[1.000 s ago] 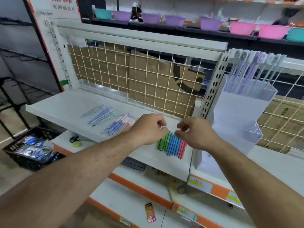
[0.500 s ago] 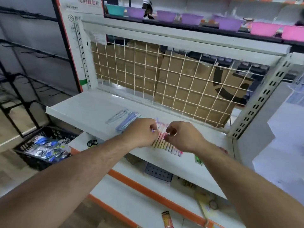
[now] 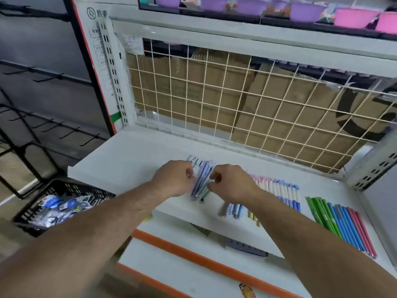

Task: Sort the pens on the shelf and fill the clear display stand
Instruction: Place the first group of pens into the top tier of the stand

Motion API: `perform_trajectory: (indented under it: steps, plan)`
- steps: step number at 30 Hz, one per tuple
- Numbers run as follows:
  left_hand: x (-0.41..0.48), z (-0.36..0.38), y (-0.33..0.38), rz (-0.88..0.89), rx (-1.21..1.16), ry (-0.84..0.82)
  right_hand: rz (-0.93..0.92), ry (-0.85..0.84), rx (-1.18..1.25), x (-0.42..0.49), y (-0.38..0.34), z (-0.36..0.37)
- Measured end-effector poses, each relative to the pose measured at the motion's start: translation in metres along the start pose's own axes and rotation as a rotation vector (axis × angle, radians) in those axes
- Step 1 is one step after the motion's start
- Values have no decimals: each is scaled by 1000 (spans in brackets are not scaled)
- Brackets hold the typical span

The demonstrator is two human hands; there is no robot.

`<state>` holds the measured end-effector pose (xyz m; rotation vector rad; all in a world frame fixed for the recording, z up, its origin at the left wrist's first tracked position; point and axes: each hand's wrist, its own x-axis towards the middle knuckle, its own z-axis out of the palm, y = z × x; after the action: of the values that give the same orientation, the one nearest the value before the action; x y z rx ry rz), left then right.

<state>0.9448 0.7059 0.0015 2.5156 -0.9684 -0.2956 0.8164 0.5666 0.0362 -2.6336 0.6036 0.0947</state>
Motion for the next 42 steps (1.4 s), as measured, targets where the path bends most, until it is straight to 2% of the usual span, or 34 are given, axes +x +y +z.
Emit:
perform_trajectory:
  steps: [10, 17, 27, 30, 35, 38, 42]
  plan:
    - [48, 21, -27, -74, 207, -50, 56, -20, 7, 51, -4, 11]
    - [66, 19, -21, -182, 101, -159, 81, -15, 52, 67, 5, 8]
    - [64, 15, -12, -176, 244, -193, 84, -24, 80, 68, 9, 6]
    - [66, 10, -14, -210, 126, -169, 81, -12, 74, 62, 11, 3]
    - [64, -1, -6, -190, -319, -127, 103, 28, 129, 46, 14, -2]
    - [55, -1, 10, -142, -539, -136, 124, 84, 233, 29, 15, -8]
    - [39, 7, 36, -49, -693, -157, 195, 222, 409, 3, 18, -17]
